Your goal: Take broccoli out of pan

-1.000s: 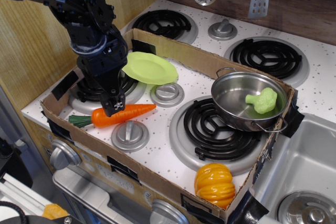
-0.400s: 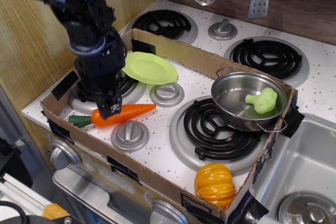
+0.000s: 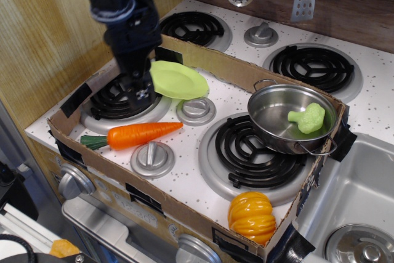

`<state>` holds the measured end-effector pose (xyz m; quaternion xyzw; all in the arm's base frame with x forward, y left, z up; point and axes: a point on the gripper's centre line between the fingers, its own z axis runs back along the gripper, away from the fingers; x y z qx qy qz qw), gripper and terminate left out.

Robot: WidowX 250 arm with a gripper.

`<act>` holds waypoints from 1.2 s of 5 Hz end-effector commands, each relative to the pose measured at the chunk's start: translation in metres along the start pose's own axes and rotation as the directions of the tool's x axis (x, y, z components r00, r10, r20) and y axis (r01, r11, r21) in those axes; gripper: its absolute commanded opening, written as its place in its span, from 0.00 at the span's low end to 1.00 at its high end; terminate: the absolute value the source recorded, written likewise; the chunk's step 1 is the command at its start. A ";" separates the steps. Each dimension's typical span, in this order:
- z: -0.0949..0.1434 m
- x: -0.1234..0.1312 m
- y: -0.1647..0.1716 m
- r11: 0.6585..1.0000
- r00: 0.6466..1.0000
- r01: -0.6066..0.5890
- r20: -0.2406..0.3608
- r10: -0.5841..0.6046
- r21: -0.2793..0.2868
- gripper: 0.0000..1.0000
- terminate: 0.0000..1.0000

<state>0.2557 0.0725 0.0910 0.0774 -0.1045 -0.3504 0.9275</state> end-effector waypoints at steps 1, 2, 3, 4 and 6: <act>0.013 0.049 -0.008 0.989 0.987 0.141 0.069 -0.144 0.036 1.00 0.00; 0.008 0.069 -0.012 0.991 0.988 0.135 0.073 -0.134 -0.004 1.00 0.00; 0.004 0.088 -0.012 0.989 0.987 0.141 0.082 -0.137 -0.047 1.00 0.00; -0.003 0.104 -0.021 0.988 0.986 0.145 0.086 -0.140 -0.058 1.00 0.00; -0.008 0.132 -0.051 0.985 0.986 0.150 0.080 -0.143 -0.080 1.00 0.00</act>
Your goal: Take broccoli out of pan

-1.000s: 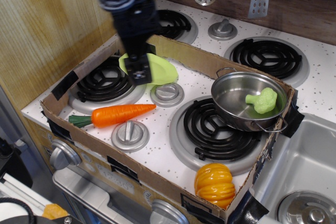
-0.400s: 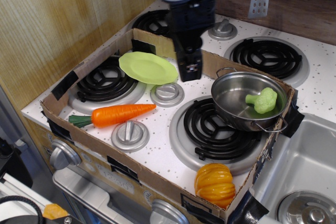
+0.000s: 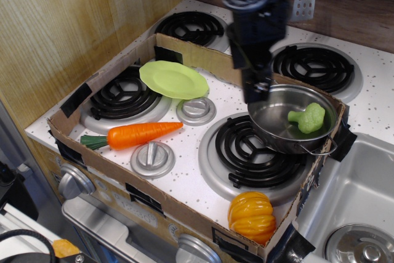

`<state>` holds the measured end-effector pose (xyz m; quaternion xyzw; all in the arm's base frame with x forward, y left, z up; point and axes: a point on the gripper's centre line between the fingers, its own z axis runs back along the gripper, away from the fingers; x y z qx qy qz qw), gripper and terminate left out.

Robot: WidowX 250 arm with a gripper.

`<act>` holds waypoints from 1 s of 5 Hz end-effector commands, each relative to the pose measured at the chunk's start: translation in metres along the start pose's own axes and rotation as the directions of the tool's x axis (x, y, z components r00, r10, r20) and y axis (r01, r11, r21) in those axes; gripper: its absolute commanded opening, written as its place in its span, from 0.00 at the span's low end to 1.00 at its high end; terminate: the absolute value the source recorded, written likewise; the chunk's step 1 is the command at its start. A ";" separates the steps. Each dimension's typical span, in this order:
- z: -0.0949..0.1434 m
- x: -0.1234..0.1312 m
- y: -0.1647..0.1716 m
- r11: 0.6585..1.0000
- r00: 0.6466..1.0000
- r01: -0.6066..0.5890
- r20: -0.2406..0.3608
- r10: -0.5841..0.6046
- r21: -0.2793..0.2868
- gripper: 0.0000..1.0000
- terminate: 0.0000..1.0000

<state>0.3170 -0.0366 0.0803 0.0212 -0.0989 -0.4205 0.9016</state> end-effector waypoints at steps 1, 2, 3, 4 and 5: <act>0.000 0.023 -0.006 0.999 0.998 0.044 0.044 -0.044 0.001 1.00 0.00; -0.010 0.028 -0.012 0.997 0.996 0.075 0.043 -0.075 0.006 1.00 0.00; -0.017 0.027 -0.008 0.990 0.989 0.141 0.050 -0.142 0.022 1.00 0.00; -0.023 0.033 -0.017 0.995 0.992 0.101 0.071 -0.102 0.018 1.00 0.00; -0.035 0.041 -0.023 0.995 0.990 0.104 0.093 -0.103 0.000 1.00 0.00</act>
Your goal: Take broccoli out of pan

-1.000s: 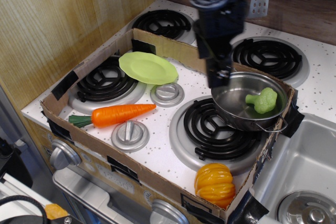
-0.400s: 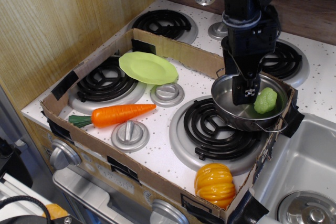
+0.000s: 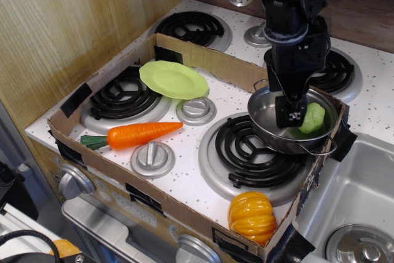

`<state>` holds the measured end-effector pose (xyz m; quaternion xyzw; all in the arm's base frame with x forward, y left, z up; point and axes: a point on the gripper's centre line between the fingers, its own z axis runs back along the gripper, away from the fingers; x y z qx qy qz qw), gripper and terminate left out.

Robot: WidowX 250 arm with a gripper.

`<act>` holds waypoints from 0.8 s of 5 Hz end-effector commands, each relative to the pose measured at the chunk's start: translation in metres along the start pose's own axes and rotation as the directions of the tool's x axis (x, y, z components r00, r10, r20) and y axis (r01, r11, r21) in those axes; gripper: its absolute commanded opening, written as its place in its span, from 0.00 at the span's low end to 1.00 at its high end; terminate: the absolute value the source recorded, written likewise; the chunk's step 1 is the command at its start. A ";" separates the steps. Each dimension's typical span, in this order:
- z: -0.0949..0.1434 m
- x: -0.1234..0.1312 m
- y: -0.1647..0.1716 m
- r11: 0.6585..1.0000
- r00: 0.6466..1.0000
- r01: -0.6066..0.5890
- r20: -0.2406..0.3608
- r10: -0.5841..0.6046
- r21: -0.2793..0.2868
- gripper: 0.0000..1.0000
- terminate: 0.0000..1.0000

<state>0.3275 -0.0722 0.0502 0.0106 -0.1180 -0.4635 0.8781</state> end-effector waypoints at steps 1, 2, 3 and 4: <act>-0.013 0.019 -0.001 1.000 0.997 0.028 0.076 -0.029 0.012 1.00 0.00; -0.021 0.027 0.001 0.999 0.994 0.041 0.102 -0.041 0.006 1.00 0.00; -0.021 0.034 0.004 0.999 0.994 0.035 0.104 -0.036 0.004 1.00 0.00; -0.018 0.037 0.006 0.999 0.993 0.035 0.112 -0.036 0.010 0.00 0.00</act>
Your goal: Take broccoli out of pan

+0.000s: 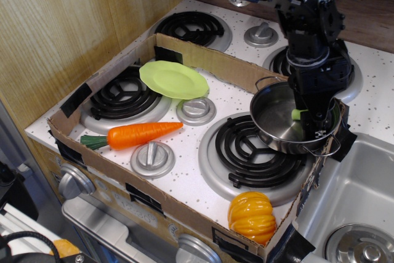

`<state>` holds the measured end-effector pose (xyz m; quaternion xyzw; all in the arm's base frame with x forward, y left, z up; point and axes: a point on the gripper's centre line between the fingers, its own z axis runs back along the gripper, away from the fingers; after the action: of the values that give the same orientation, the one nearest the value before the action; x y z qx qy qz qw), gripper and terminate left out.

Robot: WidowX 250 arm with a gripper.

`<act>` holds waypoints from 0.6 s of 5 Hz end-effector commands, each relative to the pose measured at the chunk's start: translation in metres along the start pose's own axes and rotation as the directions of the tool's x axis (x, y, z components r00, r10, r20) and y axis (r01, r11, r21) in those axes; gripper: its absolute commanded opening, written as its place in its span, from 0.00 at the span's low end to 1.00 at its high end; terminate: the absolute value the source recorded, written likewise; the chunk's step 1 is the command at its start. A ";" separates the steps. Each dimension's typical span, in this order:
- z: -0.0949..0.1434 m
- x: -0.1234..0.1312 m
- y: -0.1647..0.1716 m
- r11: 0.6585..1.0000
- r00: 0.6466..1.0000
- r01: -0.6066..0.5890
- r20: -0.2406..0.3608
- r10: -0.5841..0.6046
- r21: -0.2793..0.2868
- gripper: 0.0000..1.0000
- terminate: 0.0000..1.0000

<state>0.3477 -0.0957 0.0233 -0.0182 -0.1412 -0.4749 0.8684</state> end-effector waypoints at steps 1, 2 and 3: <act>0.023 0.010 0.001 0.997 1.000 0.007 0.030 -0.010 0.077 0.00 0.00; 0.041 0.006 -0.001 0.994 0.999 -0.047 -0.001 0.047 0.095 0.00 0.00; 0.075 0.007 -0.001 0.971 0.980 -0.194 -0.020 0.199 0.140 0.00 0.00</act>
<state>0.3269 -0.0827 0.0753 0.0334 -0.1211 -0.3708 0.9202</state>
